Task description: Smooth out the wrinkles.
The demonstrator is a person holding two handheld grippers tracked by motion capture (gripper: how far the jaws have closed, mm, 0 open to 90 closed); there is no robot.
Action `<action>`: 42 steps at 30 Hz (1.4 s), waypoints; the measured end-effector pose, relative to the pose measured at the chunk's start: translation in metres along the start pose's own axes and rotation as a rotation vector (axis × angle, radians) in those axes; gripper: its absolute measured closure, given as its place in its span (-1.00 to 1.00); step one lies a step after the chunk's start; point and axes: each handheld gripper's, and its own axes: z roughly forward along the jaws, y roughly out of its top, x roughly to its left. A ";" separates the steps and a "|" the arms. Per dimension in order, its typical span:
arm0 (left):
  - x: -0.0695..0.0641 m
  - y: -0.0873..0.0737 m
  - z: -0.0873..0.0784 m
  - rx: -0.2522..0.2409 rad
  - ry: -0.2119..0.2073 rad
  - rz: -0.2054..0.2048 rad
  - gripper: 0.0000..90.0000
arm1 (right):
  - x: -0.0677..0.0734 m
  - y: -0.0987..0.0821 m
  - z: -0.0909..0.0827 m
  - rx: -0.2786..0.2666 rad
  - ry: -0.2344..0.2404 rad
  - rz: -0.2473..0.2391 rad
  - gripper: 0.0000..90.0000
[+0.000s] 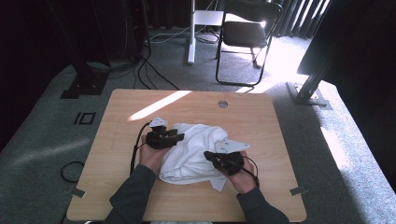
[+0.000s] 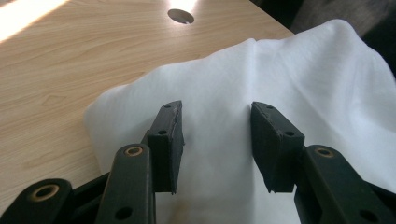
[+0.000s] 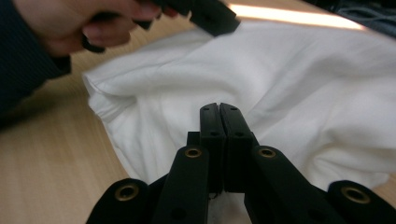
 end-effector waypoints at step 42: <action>-0.017 0.003 0.031 0.044 -0.066 0.023 -0.19 | -0.076 -0.026 0.009 0.126 -0.309 0.169 0.99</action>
